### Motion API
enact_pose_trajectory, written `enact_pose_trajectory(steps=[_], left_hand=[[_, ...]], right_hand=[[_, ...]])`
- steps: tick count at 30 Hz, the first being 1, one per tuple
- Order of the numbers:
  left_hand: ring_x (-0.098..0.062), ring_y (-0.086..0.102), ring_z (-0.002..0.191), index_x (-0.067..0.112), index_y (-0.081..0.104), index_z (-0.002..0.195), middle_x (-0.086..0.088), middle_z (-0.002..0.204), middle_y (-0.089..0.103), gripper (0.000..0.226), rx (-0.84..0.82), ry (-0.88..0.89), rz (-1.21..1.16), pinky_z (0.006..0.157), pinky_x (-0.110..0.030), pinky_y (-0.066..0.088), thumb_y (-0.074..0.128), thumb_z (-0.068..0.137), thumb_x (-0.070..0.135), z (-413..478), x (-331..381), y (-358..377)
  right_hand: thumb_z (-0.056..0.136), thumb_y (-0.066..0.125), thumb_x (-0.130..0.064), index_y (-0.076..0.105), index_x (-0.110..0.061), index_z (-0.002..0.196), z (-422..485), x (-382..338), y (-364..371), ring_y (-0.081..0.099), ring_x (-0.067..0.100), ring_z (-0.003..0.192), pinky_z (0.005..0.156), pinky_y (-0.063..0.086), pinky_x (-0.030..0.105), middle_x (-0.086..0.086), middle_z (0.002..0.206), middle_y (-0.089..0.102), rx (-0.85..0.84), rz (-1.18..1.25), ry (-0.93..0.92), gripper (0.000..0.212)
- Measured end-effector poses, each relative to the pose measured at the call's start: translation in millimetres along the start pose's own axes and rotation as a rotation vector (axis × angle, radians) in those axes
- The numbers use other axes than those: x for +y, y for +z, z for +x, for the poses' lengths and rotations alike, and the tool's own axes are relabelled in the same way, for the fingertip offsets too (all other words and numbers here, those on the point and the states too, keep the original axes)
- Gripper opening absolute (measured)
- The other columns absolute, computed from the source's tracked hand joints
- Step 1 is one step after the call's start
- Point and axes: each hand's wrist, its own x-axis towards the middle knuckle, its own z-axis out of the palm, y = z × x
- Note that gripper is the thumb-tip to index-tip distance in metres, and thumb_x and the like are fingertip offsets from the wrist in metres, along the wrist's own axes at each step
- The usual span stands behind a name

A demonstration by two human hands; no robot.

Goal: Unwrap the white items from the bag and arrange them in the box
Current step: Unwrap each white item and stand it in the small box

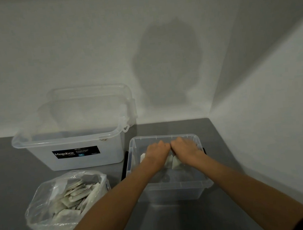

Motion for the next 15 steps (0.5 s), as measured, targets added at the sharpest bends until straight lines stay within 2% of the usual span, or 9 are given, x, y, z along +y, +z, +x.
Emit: enact_pose_trajectory(steps=[4, 10, 15], left_hand=[[-0.031, 0.059, 0.109, 0.008, 0.052, 0.119, -0.013, 0.12, 0.057, 0.025, 0.028, 0.046, 0.125, 0.087, -0.037, 0.046, 0.051, 0.093, 0.007, 1, -1, 3], [-0.029, 0.063, 0.104, 0.01, 0.055, 0.114, -0.01, 0.114, 0.062, 0.023, 0.049, 0.061, 0.179, 0.083, -0.036, 0.047, 0.057, 0.091, 0.01, 1, -4, 8], [-0.028, 0.063, 0.104, 0.01, 0.055, 0.117, -0.01, 0.115, 0.063, 0.023, 0.058, 0.061, 0.17, 0.084, -0.036, 0.048, 0.053, 0.094, 0.013, 3, -7, 11]], right_hand=[[0.093, 0.048, 0.0, 0.06, -0.007, 0.107, -1, 1, 3, 0.063, 0.03, 0.104, 0.069, 0.04, 0.033, 0.014, 0.116, 0.061, 0.025, -0.026, 0.003, 0.02], [0.095, 0.048, -0.003, 0.061, -0.009, 0.108, 1, -5, 7, 0.063, 0.029, 0.103, 0.072, 0.045, 0.034, 0.012, 0.114, 0.061, 0.029, -0.044, 0.03, 0.019], [0.096, 0.048, -0.005, 0.06, -0.009, 0.109, 2, -6, 6, 0.063, 0.028, 0.104, 0.077, 0.048, 0.034, 0.012, 0.115, 0.061, 0.022, -0.052, 0.024, 0.018]])
